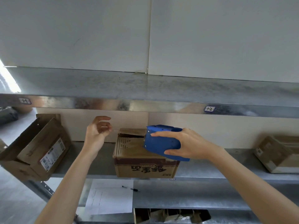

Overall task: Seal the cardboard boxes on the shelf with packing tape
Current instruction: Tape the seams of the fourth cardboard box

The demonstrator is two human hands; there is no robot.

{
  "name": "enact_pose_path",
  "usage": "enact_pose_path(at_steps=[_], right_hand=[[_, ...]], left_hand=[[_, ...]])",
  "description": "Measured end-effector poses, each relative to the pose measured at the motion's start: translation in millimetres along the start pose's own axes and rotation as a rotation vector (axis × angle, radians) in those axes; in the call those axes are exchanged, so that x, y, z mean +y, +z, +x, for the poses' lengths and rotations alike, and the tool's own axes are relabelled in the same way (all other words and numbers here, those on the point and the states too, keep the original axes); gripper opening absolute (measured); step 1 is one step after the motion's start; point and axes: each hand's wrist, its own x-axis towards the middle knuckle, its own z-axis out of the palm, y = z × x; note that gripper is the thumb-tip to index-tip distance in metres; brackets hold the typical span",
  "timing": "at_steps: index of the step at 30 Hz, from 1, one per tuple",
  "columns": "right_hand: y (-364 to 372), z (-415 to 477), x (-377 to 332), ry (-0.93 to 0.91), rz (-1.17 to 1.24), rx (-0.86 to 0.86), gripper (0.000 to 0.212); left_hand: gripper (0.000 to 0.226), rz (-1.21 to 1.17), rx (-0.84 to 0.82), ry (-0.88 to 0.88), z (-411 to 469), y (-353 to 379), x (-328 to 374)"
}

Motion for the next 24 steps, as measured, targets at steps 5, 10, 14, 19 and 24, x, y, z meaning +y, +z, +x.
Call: enact_pose_path(at_steps=[5, 10, 14, 19, 24], right_hand=[[-0.5, -15.9, 10.7, 0.026, 0.012, -0.039, 0.061], [-10.1, -32.3, 23.0, 0.068, -0.02, -0.047, 0.061], [-2.0, -34.2, 28.5, 0.127, 0.028, -0.008, 0.064], [-0.8, -38.1, 32.2, 0.165, 0.058, -0.022, 0.069], [4.0, -40.1, 41.8, 0.193, 0.043, 0.014, 0.071]], left_hand=[[0.039, 0.004, 0.035, -0.034, -4.6, -17.8, -6.6], [0.039, -0.034, 0.117, -0.06, -8.9, -32.2, -14.6], [0.038, -0.034, 0.145, -0.065, -12.1, -20.5, -8.6], [0.048, 0.035, 0.113, -0.078, -18.4, -5.7, -0.4], [0.066, 0.112, 0.089, -0.06, -18.0, 9.5, -9.4]])
